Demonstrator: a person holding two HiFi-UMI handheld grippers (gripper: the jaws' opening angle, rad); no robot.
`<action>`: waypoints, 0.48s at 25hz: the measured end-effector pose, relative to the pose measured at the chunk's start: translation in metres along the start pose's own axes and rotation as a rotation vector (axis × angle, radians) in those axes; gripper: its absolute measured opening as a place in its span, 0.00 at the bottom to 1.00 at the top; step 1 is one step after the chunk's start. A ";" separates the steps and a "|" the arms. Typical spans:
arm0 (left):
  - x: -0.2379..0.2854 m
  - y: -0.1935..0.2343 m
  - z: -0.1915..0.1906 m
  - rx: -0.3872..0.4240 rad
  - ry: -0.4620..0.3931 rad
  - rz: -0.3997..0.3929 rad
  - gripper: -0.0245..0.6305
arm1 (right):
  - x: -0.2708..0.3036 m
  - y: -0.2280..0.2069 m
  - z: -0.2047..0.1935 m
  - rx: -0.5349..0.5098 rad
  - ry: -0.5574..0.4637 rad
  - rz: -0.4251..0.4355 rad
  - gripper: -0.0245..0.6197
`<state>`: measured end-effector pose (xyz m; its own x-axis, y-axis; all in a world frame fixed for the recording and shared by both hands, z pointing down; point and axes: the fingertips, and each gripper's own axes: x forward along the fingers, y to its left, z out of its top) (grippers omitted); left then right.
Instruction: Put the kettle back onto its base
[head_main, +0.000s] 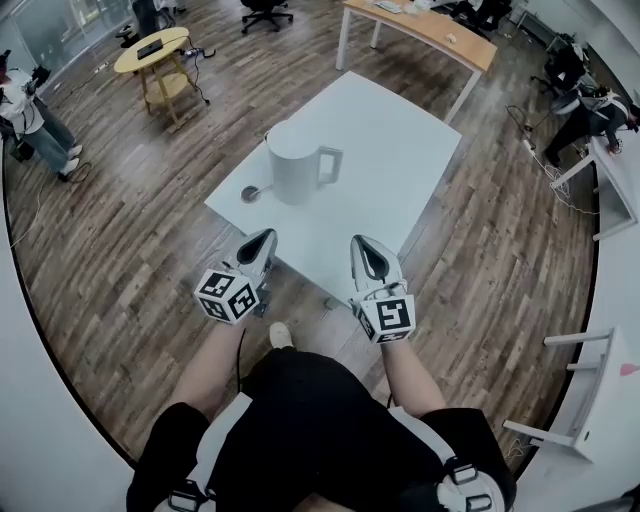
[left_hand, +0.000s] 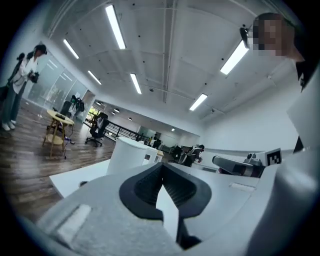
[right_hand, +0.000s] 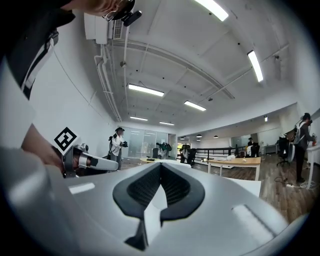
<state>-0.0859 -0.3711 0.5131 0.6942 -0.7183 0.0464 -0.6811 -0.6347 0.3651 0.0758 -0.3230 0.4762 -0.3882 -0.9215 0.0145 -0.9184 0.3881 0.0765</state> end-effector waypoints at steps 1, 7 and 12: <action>-0.006 -0.007 -0.001 0.033 -0.004 0.019 0.04 | -0.006 0.003 -0.001 0.003 0.001 0.014 0.04; -0.050 -0.057 -0.019 0.040 -0.032 0.035 0.04 | -0.052 0.018 -0.011 0.073 0.013 0.059 0.04; -0.084 -0.065 -0.023 0.099 -0.038 0.090 0.04 | -0.079 0.028 -0.009 0.108 -0.001 0.059 0.04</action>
<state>-0.0945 -0.2632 0.5072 0.6209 -0.7829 0.0388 -0.7614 -0.5905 0.2677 0.0813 -0.2399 0.4859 -0.4416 -0.8971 0.0147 -0.8969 0.4410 -0.0328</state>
